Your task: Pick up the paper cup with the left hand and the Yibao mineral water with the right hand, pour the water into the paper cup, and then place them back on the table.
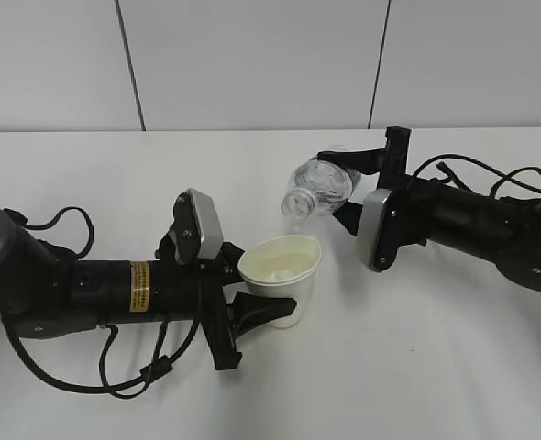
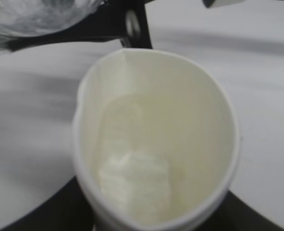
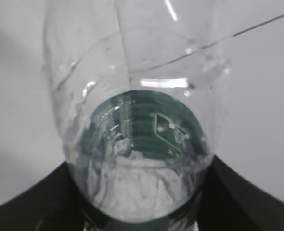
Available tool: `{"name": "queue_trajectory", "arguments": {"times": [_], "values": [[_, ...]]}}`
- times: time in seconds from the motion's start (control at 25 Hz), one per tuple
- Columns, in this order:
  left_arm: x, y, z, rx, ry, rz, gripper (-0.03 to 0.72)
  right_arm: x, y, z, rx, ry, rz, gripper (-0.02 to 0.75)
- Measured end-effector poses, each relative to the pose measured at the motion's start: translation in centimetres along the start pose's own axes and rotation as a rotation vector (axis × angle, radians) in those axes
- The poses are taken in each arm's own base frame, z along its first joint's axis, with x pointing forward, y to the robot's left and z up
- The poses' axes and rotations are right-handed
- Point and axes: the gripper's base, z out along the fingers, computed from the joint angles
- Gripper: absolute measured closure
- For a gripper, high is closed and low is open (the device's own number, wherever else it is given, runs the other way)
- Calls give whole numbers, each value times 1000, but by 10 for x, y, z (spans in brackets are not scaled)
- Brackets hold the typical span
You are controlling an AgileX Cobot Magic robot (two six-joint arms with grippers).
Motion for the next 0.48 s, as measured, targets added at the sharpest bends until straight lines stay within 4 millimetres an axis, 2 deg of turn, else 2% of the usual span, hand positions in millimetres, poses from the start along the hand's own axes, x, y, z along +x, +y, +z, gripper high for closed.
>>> {"name": "queue_trajectory", "arguments": {"times": [0.24,0.48], "values": [[-1,7,0,-79,-15,8,309,-2,5,-2,-22,-4,437,313],[2,18,-6,-160,-21,-19,309,6,-1,-3,80,59,869,313]]}}
